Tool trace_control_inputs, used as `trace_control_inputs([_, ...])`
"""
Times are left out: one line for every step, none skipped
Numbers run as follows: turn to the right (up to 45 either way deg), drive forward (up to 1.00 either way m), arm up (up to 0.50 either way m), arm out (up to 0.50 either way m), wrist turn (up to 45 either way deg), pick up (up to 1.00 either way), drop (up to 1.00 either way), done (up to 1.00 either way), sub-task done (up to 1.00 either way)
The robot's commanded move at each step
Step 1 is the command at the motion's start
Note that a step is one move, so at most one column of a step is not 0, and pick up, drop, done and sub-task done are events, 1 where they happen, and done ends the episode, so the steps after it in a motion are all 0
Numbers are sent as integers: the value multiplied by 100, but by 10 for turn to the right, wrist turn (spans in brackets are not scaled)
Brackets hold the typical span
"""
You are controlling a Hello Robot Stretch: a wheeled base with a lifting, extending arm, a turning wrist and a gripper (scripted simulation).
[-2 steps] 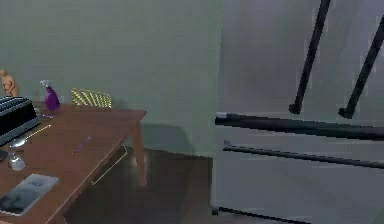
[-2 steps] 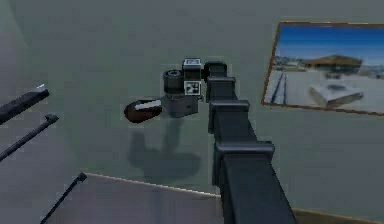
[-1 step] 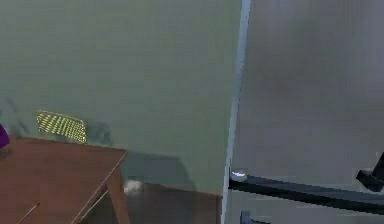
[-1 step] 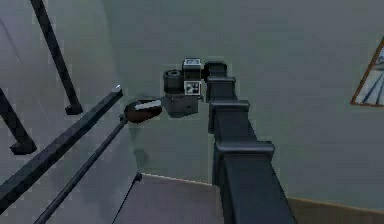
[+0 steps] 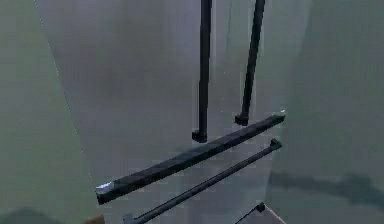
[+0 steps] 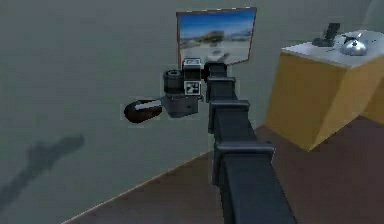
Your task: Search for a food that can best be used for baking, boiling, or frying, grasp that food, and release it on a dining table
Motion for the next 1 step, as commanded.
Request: trace_control_inputs([-450,0,0,0,0,0,0,0,0])
